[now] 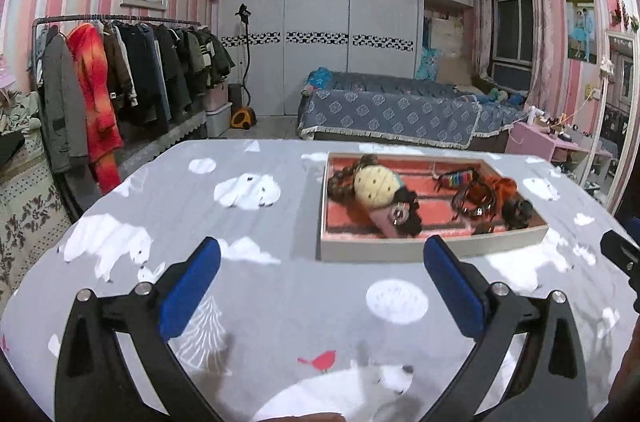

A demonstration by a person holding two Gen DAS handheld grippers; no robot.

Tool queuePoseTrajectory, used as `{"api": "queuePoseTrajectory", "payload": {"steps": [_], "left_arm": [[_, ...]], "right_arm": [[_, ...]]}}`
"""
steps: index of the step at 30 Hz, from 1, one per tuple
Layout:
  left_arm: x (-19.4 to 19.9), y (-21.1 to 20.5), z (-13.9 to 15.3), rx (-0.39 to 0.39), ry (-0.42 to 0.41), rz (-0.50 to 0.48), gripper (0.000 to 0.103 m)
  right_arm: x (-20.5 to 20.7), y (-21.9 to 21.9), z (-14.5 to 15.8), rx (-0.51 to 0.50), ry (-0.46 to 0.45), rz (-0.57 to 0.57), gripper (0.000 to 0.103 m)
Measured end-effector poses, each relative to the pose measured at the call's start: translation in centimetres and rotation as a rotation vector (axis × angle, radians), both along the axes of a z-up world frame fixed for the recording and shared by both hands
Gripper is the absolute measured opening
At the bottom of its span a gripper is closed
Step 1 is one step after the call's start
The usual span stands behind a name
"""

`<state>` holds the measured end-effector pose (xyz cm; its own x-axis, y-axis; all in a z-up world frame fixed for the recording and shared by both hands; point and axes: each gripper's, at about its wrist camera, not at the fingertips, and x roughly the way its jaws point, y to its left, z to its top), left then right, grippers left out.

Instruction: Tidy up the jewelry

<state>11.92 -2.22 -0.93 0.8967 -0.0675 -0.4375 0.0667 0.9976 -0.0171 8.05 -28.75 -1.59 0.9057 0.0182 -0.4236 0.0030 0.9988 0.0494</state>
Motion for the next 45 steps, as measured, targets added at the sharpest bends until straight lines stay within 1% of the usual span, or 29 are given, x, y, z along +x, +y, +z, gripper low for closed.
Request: {"api": "queuePoseTrajectory", "payload": {"steps": [2,4,10,14,17,21,26,29,34,45], "left_arm": [[-0.2,-0.2,-0.7,0.011,-0.002,0.001,0.099],[-0.3,-0.4,-1.2,0.014,-0.010,-0.001,0.099],[-0.7,-1.3,-1.8,0.040,-0.037,-0.017,0.099],[-0.9,-1.4,-1.5,0.017,-0.019,-0.027,0.099],[-1.3,-1.5,-1.0,0.023,-0.014,-0.015,0.099],[-1.4,-1.3,-0.7,0.018,0.023,0.006,0.099],[-1.3,-1.4,-0.8,0.036,0.033,-0.003,0.099],[-1.4,-1.3,-0.6,0.033,0.034,-0.001,0.099],[-1.8,-1.5,0.1,0.042,0.011,0.001,0.099],[-2.2,-1.5,0.3,0.044,0.025,0.013,0.099]], "right_arm": [[-0.5,-0.1,-1.0,0.006,-0.016,-0.003,0.098],[-0.8,-0.1,-1.8,0.000,-0.012,-0.016,0.098],[-0.7,-0.7,-2.5,0.002,-0.014,-0.026,0.098],[-0.5,-0.3,-2.3,-0.006,-0.006,-0.021,0.098],[-0.5,-0.1,-1.8,-0.008,0.004,-0.020,0.098],[-0.8,-0.2,-1.3,-0.011,0.018,-0.018,0.098],[-1.2,-0.3,-1.3,-0.010,0.030,-0.013,0.098],[-1.3,-0.3,-1.4,-0.016,0.039,-0.009,0.098],[-1.5,-0.2,-1.3,-0.018,0.039,-0.010,0.098],[-1.9,-0.3,-1.0,-0.010,0.035,-0.017,0.098]]}}
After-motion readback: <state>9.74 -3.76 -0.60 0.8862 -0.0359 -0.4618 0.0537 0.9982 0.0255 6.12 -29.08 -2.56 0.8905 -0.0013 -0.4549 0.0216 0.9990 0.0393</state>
